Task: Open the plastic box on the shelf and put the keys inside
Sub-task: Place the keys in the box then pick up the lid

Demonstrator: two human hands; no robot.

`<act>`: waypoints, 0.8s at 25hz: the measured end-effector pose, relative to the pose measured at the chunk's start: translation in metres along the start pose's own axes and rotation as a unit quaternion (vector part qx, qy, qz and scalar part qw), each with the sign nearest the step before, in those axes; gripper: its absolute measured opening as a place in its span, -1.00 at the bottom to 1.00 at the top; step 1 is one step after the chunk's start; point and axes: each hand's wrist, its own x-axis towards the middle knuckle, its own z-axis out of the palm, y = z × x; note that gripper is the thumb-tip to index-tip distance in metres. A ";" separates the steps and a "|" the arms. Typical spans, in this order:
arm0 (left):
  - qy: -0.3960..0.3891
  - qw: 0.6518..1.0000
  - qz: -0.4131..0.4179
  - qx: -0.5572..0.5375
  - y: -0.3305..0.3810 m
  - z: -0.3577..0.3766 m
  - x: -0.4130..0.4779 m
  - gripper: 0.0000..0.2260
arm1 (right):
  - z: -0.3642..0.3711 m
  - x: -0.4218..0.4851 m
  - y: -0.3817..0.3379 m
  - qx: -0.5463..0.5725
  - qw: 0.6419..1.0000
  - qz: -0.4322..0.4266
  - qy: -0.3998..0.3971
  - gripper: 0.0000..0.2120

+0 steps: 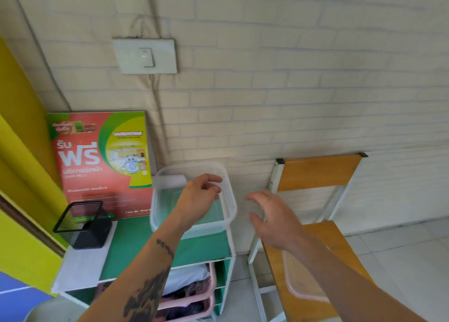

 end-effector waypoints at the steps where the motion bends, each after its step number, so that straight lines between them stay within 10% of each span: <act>1: -0.012 1.000 0.002 -0.003 0.004 0.018 -0.002 -0.75 | -0.009 -0.007 0.022 0.004 1.000 0.025 0.005 -0.63; 20: -0.098 0.966 -0.190 0.146 -0.084 0.354 -0.046 -0.67 | -0.014 -0.156 0.336 -0.009 0.934 0.302 -0.189 -0.45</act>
